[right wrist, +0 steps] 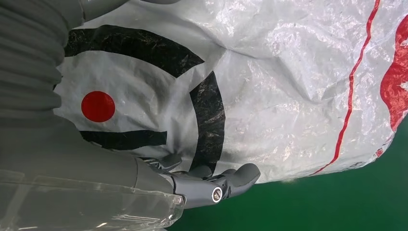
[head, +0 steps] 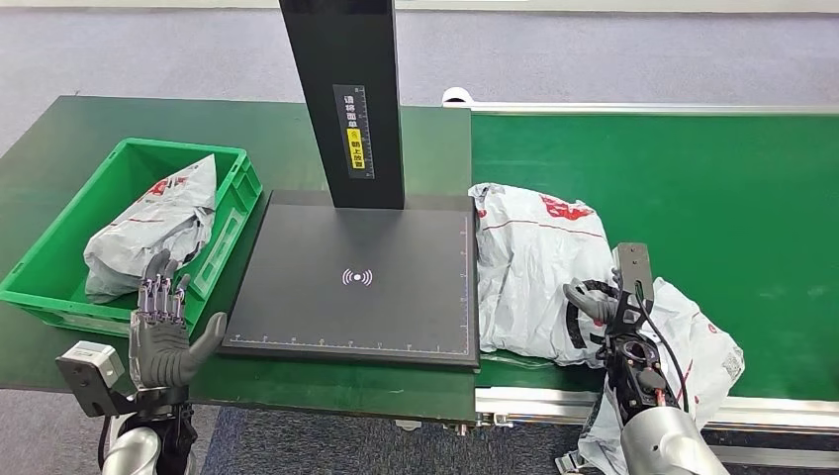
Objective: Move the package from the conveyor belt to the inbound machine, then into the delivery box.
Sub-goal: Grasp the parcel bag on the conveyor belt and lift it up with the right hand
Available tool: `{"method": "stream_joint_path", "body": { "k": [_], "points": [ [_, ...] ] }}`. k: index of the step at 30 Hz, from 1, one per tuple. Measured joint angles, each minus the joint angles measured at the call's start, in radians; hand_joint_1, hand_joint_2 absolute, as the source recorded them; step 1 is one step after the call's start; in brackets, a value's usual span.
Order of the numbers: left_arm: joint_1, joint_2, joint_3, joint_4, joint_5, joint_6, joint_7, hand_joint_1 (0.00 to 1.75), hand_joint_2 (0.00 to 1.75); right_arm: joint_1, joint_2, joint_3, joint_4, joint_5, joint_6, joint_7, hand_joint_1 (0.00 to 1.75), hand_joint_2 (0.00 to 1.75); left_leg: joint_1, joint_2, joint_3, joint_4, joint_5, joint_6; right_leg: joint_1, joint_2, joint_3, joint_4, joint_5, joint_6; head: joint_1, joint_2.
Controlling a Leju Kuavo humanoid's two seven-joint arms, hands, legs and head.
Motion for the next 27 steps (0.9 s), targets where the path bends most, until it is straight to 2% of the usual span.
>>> {"method": "stream_joint_path", "body": {
  "k": [2, 6, 16, 27],
  "points": [
    [0.0, 0.0, 0.0, 0.0, 0.0, 0.0, 0.0, 0.0, 1.75, -0.001, 0.0, 0.0, 0.004, 0.0, 0.0, 0.0, 0.0, 1.75, 0.0, 0.0, 0.0, 0.0, 0.0, 0.0, 0.0, 0.0, 0.0, 0.0, 0.0, 0.0, 0.0, 0.0],
    [0.0, 0.0, 0.0, 0.0, 0.0, 0.0, 0.0, 0.0, 1.75, -0.002, -0.001, 0.0, 0.01, 0.002, 0.0, 0.0, 1.73, 1.75, 0.0, 0.0, 0.0, 0.0, 0.0, 0.0, 0.0, 0.0, 0.0, 0.0, 0.0, 0.0, 0.0, 0.0],
    [0.003, 0.0, 0.004, 0.0, 0.005, -0.001, 0.014, 0.0, 1.75, -0.004, -0.001, 0.0, 0.02, 0.03, -0.003, 0.019, 1.75, 1.75, 0.0, 0.0, 0.0, 0.0, 0.0, 0.0, 0.0, 0.0, 0.0, 0.0, 0.0, 0.0, 0.0, 0.0],
    [0.006, -0.001, 0.007, 0.0, 0.017, -0.011, 0.018, 0.0, 1.75, -0.004, -0.001, 0.0, 0.021, 0.045, -0.054, 0.009, 1.75, 1.75, 0.0, 0.0, 0.0, 0.0, 0.0, 0.0, 0.0, 0.0, 0.0, 0.0, 0.0, 0.0, 0.0, 0.0]
  ]
}}
